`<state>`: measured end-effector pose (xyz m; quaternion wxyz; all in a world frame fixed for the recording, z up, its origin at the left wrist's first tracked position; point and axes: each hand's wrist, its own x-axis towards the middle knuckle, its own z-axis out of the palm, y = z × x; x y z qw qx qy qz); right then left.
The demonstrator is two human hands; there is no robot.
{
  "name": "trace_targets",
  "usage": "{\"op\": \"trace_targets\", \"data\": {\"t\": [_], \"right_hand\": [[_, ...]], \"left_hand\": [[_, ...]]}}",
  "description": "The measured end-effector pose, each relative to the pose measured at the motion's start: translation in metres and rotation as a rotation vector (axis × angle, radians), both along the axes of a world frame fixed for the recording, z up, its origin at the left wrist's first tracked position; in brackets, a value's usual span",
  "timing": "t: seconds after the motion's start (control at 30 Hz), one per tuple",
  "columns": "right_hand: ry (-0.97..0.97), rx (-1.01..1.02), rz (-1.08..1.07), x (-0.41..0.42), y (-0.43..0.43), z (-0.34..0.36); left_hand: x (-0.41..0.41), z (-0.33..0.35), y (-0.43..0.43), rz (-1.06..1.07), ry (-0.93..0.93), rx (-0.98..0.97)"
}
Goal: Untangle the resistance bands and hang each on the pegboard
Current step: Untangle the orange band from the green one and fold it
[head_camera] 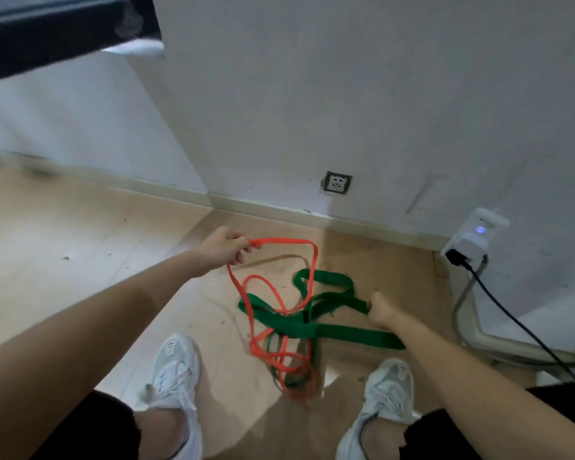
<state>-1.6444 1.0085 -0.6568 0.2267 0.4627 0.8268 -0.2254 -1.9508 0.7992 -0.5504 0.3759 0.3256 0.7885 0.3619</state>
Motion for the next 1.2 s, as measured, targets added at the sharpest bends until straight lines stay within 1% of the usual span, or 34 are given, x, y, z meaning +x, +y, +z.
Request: {"op": "trace_targets", "data": {"t": [0.07, 0.13, 0.23, 0.33, 0.43, 0.5, 0.57, 0.67, 0.73, 0.77, 0.83, 0.87, 1.03, 1.2], "right_hand": [[0.100, 0.011, 0.040, -0.020, -0.001, 0.036], [0.226, 0.056, 0.134, -0.045, -0.004, 0.079], [0.474, 0.083, 0.226, -0.080, -0.017, 0.154], [0.731, 0.026, 0.240, -0.111, -0.033, 0.224], [0.950, -0.084, 0.229, -0.127, -0.049, 0.280], [1.060, -0.150, 0.254, -0.132, -0.055, 0.308], [1.127, -0.225, 0.246, -0.135, -0.053, 0.322], [1.138, -0.345, 0.137, -0.137, -0.046, 0.311], [1.094, -0.424, 0.083, -0.137, -0.041, 0.286], [1.047, -0.436, 0.090, -0.138, -0.040, 0.275], [0.963, -0.436, 0.116, -0.144, -0.036, 0.260], [0.955, -0.433, 0.107, -0.147, -0.034, 0.257], [0.982, -0.384, 0.027, -0.152, -0.014, 0.252], [0.971, -0.318, -0.019, -0.145, 0.007, 0.244]], "left_hand": [[0.005, 0.038, 0.006, -0.012, -0.017, 0.085], [0.011, 0.077, 0.012, -0.023, -0.045, 0.169], [0.019, 0.132, 0.021, -0.066, -0.047, 0.270], [0.023, 0.181, 0.026, -0.072, -0.023, 0.382], [0.027, 0.220, 0.030, -0.095, -0.006, 0.498], [0.029, 0.236, 0.033, -0.130, -0.010, 0.563], [0.029, 0.243, 0.037, -0.129, -0.028, 0.625], [0.024, 0.232, 0.045, -0.097, -0.092, 0.672], [0.020, 0.213, 0.051, -0.083, -0.128, 0.654], [0.017, 0.204, 0.053, -0.092, -0.109, 0.624], [0.013, 0.189, 0.057, -0.123, -0.049, 0.565], [0.011, 0.185, 0.058, -0.129, -0.034, 0.551], [-0.011, 0.177, 0.058, -0.115, 0.064, 0.484], [-0.023, 0.161, 0.055, -0.133, 0.198, 0.343]]}}
